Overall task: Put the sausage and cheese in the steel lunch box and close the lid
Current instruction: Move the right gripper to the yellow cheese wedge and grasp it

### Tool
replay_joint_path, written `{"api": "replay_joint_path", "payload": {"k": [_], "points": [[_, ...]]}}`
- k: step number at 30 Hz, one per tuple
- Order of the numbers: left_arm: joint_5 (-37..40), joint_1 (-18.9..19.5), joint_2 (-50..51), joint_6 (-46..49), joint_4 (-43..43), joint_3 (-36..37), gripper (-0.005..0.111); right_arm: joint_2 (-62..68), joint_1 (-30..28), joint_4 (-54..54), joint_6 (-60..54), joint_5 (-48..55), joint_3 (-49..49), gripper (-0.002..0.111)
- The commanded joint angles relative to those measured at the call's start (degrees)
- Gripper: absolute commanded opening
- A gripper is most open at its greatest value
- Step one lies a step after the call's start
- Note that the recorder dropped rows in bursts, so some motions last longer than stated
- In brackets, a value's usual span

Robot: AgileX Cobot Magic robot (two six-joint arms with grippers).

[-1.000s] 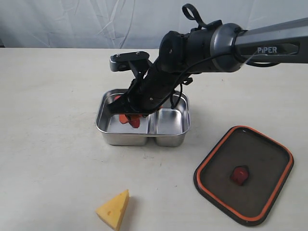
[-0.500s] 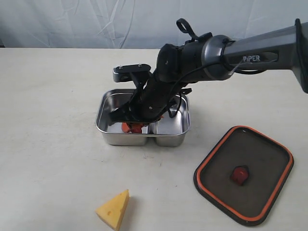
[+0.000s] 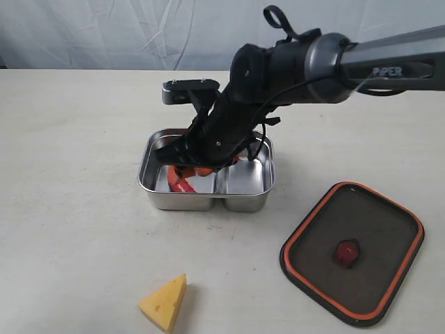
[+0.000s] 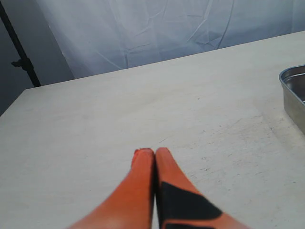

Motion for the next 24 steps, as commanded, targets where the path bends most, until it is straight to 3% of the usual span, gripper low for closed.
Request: {"api": "replay_joint_path", "payload": {"k": [1, 6, 10, 14, 18, 24], "points": [[-0.58, -0.41, -0.23, -0.12, 0.01, 0.15, 0.0, -6.23, -0.02, 0.01, 0.08, 6.99, -0.38, 0.046], [-0.58, -0.41, -0.23, -0.12, 0.01, 0.15, 0.0, -11.17, 1.6, 0.04, 1.97, 19.46, -0.38, 0.046], [-0.58, -0.41, -0.23, -0.12, 0.01, 0.15, 0.0, -13.31, 6.1, -0.19, 4.91, 27.02, -0.27, 0.046], [-0.58, -0.41, -0.23, -0.12, 0.01, 0.15, 0.0, -13.55, 12.82, -0.84, 11.93, 23.99, 1.69, 0.046], [-0.58, -0.41, -0.23, -0.12, 0.01, 0.15, 0.0, -13.24, 18.61, -8.3, 23.28, 15.99, 6.07, 0.046], [-0.58, -0.41, -0.23, -0.12, 0.01, 0.15, 0.0, -13.24, 21.07, -16.26, 34.44, 11.88, 10.96, 0.047]]}}
